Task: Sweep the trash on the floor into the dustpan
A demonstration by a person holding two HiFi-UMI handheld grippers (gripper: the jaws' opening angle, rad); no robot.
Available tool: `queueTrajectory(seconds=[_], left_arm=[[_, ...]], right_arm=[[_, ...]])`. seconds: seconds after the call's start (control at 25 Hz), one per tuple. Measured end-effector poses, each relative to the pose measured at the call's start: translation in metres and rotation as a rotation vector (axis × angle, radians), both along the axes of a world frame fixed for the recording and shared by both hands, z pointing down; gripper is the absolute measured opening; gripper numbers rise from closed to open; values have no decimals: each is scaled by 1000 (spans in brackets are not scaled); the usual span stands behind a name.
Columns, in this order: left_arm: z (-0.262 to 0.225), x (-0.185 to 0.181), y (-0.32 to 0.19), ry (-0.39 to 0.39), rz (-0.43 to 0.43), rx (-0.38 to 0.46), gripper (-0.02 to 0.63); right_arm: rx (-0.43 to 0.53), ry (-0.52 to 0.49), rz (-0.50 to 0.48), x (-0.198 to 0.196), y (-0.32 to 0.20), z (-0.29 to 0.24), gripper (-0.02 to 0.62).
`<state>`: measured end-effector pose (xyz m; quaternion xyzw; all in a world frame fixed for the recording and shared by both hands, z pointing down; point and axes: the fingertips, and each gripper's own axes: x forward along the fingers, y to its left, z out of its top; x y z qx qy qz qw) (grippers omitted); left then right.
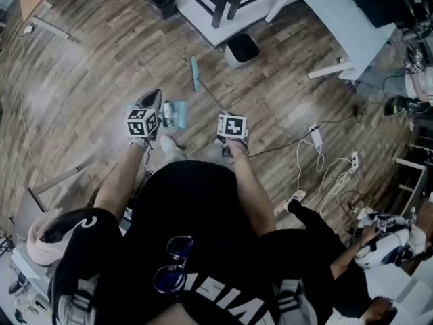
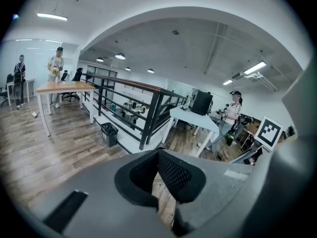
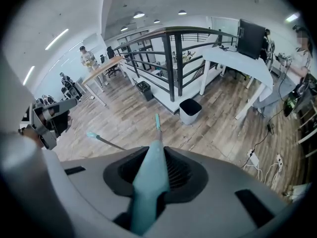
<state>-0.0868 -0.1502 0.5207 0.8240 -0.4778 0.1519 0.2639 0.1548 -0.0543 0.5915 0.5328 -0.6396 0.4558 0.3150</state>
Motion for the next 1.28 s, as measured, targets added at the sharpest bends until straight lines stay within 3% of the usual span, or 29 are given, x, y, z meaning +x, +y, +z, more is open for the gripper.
queueTrajectory(seconds=[0.28,1.28], left_arm=[[-10,21,-1,7,8,15,-2],[-11,19,7,-9,21,16,-2]], right_arm=[[42,5,40,26,-13,-12,83],[74,17,56,35,-9,-19,83]])
